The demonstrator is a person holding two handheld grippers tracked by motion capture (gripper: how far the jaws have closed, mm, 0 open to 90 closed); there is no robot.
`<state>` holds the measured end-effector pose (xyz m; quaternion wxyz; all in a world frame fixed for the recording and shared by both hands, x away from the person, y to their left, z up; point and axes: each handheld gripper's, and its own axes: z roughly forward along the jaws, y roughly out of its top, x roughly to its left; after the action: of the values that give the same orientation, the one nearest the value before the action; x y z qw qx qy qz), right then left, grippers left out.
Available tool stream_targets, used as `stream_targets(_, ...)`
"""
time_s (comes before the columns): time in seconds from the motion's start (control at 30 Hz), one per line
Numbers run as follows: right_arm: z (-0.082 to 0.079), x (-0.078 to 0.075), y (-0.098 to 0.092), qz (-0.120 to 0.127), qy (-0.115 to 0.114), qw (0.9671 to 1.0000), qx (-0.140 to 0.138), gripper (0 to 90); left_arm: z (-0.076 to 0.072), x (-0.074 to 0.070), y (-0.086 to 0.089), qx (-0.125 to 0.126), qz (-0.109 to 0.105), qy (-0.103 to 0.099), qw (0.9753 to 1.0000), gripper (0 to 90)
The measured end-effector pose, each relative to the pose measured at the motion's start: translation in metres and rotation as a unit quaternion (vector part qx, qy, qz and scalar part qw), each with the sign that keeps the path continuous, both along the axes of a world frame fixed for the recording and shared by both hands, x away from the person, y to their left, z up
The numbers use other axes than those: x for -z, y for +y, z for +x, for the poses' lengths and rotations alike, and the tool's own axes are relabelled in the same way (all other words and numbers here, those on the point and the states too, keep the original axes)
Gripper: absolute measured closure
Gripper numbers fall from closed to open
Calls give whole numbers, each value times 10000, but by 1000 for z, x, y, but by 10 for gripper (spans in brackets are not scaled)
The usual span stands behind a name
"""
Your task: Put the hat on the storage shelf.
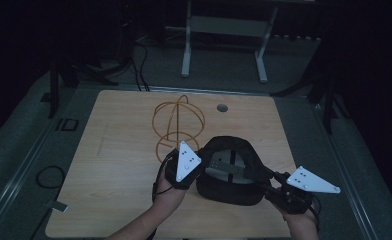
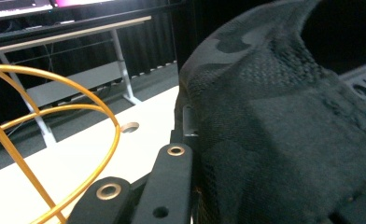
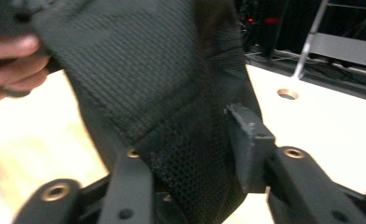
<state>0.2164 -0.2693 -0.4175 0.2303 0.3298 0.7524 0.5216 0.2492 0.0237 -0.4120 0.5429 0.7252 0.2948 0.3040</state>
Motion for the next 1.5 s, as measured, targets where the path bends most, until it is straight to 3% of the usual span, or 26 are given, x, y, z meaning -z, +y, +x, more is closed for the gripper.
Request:
stream_targets(0.17, -11, 2, -1, -60, 96, 9991, -406, 506, -2, -3, -2, 56, 47, 36, 10000, 891)
stream_targets(0.4, -25, 10, -1, -237, 323, 9948, -941, 404, -5, -9, -1, 105, 125, -34, 9999, 891)
stream_targets(0.57, -31, 13, -11, -175, 454, 9915, -1210, 405, -4, -17, 12, 100, -79, -102, 9999, 890)
stream_targets(0.67, -36, 9, -23, -28, 375, 9901, -1351, 417, -2, -20, 24, 290, -235, -216, 9991, 890)
stream_targets(0.73, -38, 4, -32, -9, 193, 9927, -1195, 429, -1, -23, 31, 386, -272, -268, 9985, 890)
stream_targets(0.8, -37, -2, -39, 59, 57, 9951, -981, 449, 0, -25, 37, 635, -363, -262, 9970, 889)
stream_targets(0.83, -36, -4, -41, 70, -12, 9956, -932, 456, 0, -26, 40, 642, -311, -280, 9971, 889)
stream_targets(0.9, -34, -9, -42, 35, -157, 9963, -843, 462, 2, -28, 45, 970, -385, -270, 9942, 889)
stream_targets(0.93, -32, -11, -41, 14, -203, 9960, -871, 465, 2, -29, 47, 1002, -349, -304, 9939, 889)
stream_targets(1.0, -30, -16, -38, -41, -305, 9957, -872, 478, 3, -29, 51, 1371, -462, -298, 9890, 889)
stream_targets(1.03, -28, -18, -35, -58, -334, 9952, -922, 486, 3, -29, 52, 1405, -411, -319, 9887, 889)
stream_targets(1.07, -27, -20, -32, -78, -367, 9944, -989, 486, 3, -30, 53, 1550, -406, -274, 9867, 889)
stream_targets(1.1, -25, -23, -29, -98, -393, 9940, -1018, 491, 3, -29, 54, 1717, -458, -298, 9836, 889)
stream_targets(1.3, -17, -32, -2, -276, -440, 9877, -1477, 484, 3, -25, 51, 2139, -333, -246, 9760, 889)
stream_targets(1.43, -13, -30, 14, -404, -420, 9825, -1770, 467, 5, -21, 51, 2387, -481, -162, 9698, 889)
stream_targets(1.5, -12, -29, 19, -424, -424, 9814, -1826, 467, 7, -20, 51, 2440, -525, -91, 9683, 888)
